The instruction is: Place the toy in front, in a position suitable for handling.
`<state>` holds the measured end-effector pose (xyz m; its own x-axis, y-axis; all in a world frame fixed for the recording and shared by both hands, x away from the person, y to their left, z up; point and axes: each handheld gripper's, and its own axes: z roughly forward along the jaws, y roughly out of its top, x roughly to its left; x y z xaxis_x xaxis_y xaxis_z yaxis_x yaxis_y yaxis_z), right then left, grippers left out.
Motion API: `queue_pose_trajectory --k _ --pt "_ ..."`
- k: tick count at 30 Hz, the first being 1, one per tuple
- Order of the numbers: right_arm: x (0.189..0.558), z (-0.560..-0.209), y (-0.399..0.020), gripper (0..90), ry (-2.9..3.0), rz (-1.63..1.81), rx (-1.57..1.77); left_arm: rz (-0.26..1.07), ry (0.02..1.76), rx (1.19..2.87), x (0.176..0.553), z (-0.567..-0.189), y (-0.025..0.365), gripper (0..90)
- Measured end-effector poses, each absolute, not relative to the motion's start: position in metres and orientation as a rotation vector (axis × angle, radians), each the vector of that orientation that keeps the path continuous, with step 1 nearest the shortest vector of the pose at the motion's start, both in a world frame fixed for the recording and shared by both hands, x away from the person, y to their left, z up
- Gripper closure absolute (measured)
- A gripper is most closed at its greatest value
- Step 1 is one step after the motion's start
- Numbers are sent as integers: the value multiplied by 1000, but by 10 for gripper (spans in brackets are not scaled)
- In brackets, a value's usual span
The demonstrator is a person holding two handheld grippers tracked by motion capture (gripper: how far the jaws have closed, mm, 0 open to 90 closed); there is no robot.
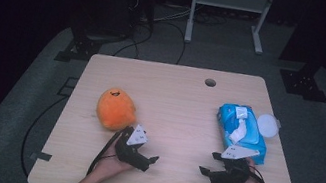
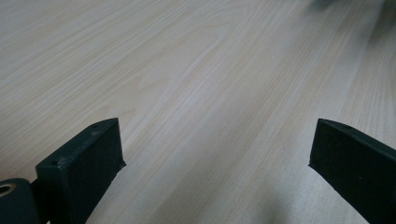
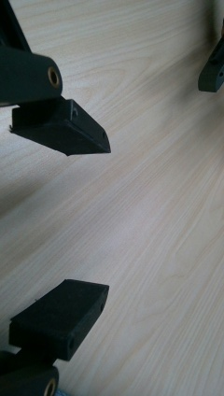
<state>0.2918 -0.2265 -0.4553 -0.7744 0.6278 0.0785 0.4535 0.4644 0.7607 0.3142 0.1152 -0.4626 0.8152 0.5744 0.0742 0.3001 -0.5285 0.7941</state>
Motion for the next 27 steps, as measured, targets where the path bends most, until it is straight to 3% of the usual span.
queue_pose_trajectory --k 15,27 --pt "290 -453 -228 256 2479 1202 957 415 628 2068 317 -431 125 22" --pt "290 -454 -225 256 2491 1199 958 634 756 1854 347 -384 191 22"
